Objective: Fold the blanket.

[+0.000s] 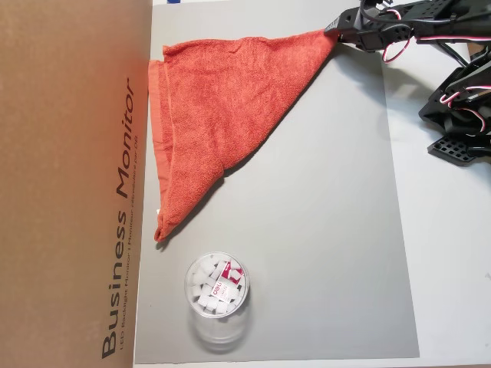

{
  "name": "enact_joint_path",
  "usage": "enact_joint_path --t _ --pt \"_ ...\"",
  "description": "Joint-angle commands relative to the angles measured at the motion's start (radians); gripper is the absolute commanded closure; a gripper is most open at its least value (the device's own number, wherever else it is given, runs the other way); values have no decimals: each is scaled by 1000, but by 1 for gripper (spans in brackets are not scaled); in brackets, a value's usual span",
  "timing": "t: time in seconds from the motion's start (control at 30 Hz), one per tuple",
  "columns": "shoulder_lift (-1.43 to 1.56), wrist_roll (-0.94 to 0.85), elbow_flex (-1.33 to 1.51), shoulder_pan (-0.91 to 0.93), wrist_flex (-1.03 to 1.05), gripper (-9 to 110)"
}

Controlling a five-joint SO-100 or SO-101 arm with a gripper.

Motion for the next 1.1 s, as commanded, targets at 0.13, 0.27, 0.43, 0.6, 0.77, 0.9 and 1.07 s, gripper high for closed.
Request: enact_joint_path --t 0.13,0.27,0.43,0.6,0.77,0.9,1.07 --pt "-2 -23 -40 -5 -12 98" --pt "-2 -75 -41 0 0 102" --pt "15 -114 -28 23 0 102" --pt "20 -103 -48 37 -15 102" --pt "126 -103 -54 38 -5 102" --pt "198 -103 -21 21 -12 102" --pt "273 -100 11 -17 -14 102"
